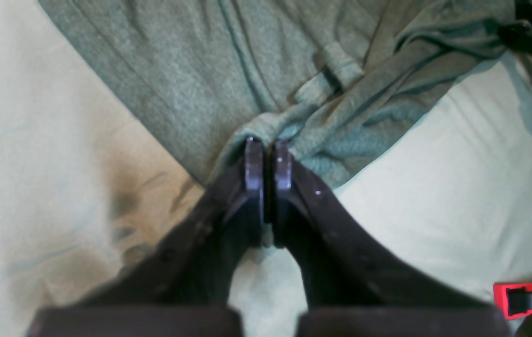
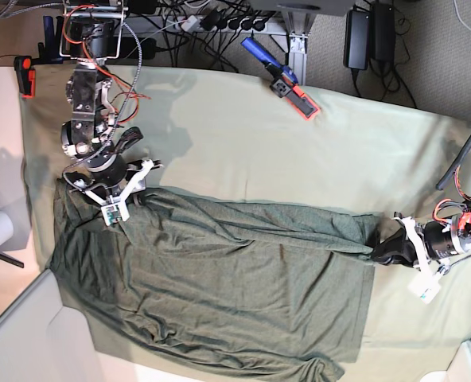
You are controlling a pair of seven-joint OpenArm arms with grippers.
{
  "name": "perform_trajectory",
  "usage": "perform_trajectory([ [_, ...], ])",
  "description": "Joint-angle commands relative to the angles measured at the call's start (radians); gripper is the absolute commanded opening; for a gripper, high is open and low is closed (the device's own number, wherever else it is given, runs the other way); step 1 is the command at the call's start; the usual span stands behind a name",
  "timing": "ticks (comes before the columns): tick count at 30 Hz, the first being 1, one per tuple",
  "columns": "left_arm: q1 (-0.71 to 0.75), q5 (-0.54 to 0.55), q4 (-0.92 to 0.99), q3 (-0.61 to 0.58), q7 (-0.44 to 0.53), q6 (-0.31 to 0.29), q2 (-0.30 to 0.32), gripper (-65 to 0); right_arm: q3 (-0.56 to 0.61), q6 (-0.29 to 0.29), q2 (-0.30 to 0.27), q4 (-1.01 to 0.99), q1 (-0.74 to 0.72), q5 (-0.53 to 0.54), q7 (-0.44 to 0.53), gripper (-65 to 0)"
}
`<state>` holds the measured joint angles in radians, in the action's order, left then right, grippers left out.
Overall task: Fold the T-shirt properly
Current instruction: 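Lower the right gripper and grasp the shirt's opposite shoulder edge, then hold both shoulder edges and pull them apart to stretch the shirt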
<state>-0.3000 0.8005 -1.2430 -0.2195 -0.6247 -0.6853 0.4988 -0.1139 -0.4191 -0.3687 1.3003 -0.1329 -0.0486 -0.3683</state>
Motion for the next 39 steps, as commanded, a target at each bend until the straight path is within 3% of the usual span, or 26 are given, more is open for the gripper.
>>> perform_trajectory([
  [1,-0.026,0.018,-0.014,0.006,0.018,-0.013,0.014,-65.0,0.001,0.000,-0.016,0.014,-0.022,0.003,0.021,-53.4],
  [5,-0.026,0.018,-0.014,0.006,0.014,-0.013,0.014,-65.0,0.005,0.003,-0.016,0.039,-0.024,0.008,0.021,-65.0],
  [16,-0.009,0.018,-0.014,0.006,0.014,-0.013,0.014,-65.0,0.005,0.003,-0.013,0.124,-0.094,0.025,0.020,-65.0],
  [28,0.004,0.018,-0.014,0.006,0.014,-0.013,0.014,-65.0,0.005,0.003,-0.011,-0.104,-0.293,0.057,0.042,-65.0],
  [31,0.004,0.018,-0.014,0.006,0.015,-0.013,0.014,-65.0,0.005,0.003,-0.010,-0.138,-0.284,0.061,0.058,-34.4],
  [33,0.004,0.018,-0.014,0.006,0.015,-0.013,0.014,-65.0,0.005,0.003,-0.011,-0.147,-0.273,0.090,0.058,-20.9],
  [39,0.004,-0.002,-0.014,0.006,0.016,-0.013,0.014,-65.0,-0.071,0.004,-0.011,-0.136,-0.268,0.192,-0.040,-20.6],
])
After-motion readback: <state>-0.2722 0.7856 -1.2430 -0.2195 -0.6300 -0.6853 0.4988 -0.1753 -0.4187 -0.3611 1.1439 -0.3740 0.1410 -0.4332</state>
